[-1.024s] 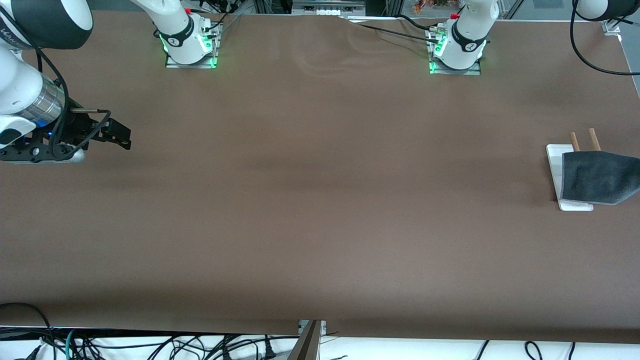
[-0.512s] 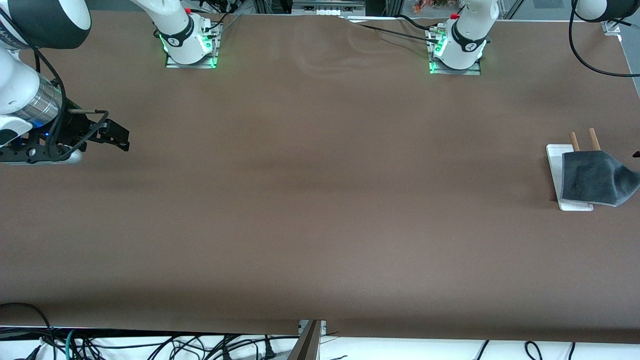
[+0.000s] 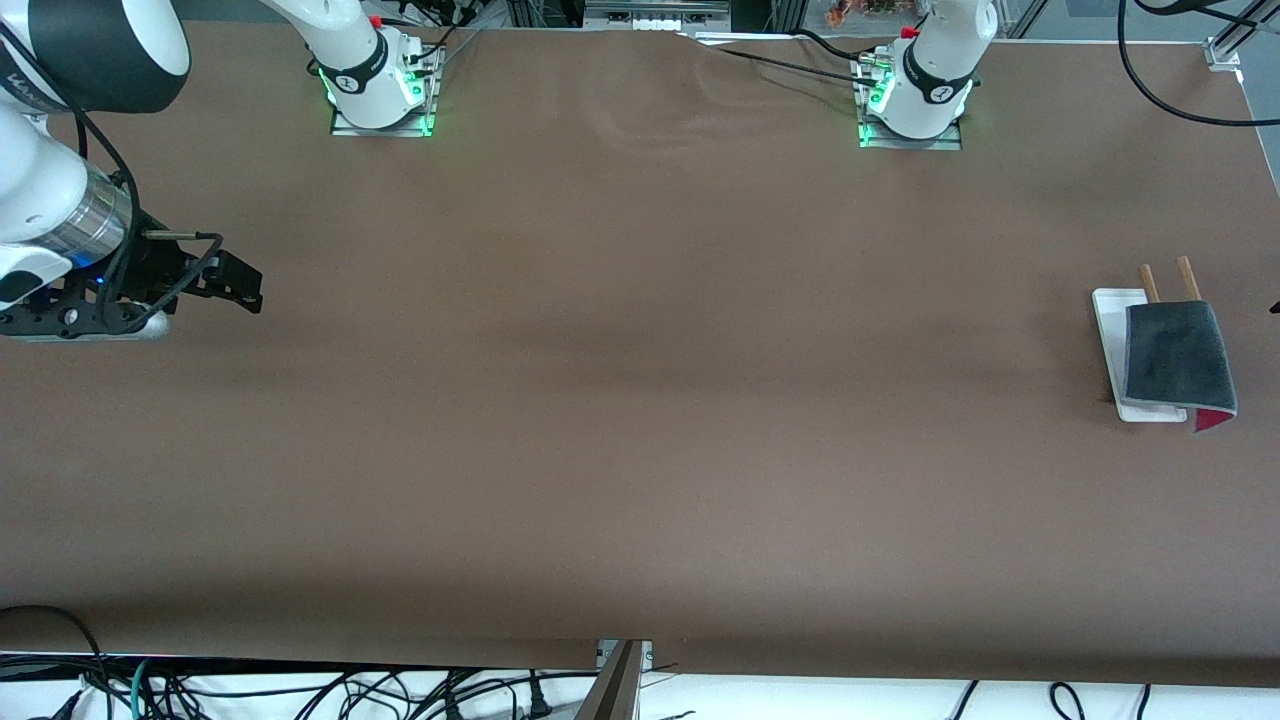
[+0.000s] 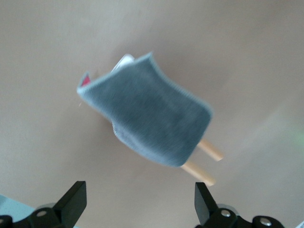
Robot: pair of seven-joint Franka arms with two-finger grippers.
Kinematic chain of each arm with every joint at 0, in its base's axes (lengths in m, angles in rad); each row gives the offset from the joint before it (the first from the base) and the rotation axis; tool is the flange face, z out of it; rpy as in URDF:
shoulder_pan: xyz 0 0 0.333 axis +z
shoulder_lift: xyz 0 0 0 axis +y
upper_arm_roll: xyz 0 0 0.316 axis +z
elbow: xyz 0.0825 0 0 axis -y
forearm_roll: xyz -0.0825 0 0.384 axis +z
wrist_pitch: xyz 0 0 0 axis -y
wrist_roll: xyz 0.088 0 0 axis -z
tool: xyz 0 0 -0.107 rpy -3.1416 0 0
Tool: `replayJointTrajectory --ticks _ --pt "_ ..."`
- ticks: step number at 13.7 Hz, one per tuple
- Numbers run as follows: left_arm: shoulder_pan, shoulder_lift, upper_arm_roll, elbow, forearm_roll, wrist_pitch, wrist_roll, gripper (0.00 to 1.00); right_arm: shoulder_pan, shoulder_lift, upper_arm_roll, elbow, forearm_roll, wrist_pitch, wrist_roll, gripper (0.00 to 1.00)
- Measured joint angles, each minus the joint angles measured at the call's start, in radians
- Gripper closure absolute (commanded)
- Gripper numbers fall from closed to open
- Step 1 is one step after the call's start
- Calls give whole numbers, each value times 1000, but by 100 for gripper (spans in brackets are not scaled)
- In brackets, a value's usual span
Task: Pass towel and hang on rack
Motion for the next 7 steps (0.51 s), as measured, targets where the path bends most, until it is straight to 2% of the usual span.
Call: replayJointTrajectory --ticks 7 --pt "-275 -160 -28 4 -6 -238 -552 0 10 1 17 17 0 -2 0 0"
